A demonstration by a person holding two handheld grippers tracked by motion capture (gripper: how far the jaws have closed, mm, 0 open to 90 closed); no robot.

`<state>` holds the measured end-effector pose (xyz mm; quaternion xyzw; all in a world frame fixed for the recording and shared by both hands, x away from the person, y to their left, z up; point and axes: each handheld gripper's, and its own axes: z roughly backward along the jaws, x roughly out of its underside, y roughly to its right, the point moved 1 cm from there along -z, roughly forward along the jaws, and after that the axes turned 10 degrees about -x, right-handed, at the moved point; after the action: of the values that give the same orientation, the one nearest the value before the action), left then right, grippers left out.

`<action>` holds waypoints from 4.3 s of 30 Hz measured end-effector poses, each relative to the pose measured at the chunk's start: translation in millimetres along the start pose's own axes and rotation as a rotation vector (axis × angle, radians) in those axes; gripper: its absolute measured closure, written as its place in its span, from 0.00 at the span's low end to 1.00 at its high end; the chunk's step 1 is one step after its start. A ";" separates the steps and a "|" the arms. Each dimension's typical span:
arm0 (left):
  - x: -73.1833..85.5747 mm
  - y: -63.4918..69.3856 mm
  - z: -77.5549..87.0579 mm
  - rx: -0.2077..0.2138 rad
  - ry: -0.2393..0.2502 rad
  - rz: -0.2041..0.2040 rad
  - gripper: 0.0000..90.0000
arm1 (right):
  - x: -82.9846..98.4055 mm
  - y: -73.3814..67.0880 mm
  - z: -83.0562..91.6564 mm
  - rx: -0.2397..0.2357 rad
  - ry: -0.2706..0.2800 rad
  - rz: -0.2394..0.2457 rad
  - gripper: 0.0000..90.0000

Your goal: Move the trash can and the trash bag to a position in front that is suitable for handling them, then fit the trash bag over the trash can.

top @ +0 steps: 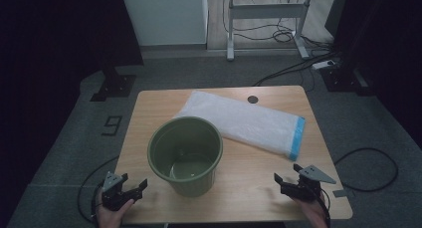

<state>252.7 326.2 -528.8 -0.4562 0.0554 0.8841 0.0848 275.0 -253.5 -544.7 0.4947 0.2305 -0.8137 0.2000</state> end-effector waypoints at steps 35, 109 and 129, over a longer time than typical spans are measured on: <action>-52.0 56.3 -8.1 0.528 0.091 -0.341 0.16 | 6.5 4.3 9.4 -0.075 0.020 0.037 0.15; -21.6 49.0 -37.0 0.231 -0.087 -0.171 0.20 | -62.0 29.7 -134.7 0.110 -0.307 0.125 0.42; -21.1 55.6 -33.0 0.193 -0.081 -0.232 0.23 | -32.4 36.2 -65.3 0.068 -0.301 0.034 0.99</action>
<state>279.9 263.8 -529.5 -0.4132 0.0836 0.8766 0.2320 355.6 -242.4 -548.4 0.3773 0.1618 -0.8826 0.2289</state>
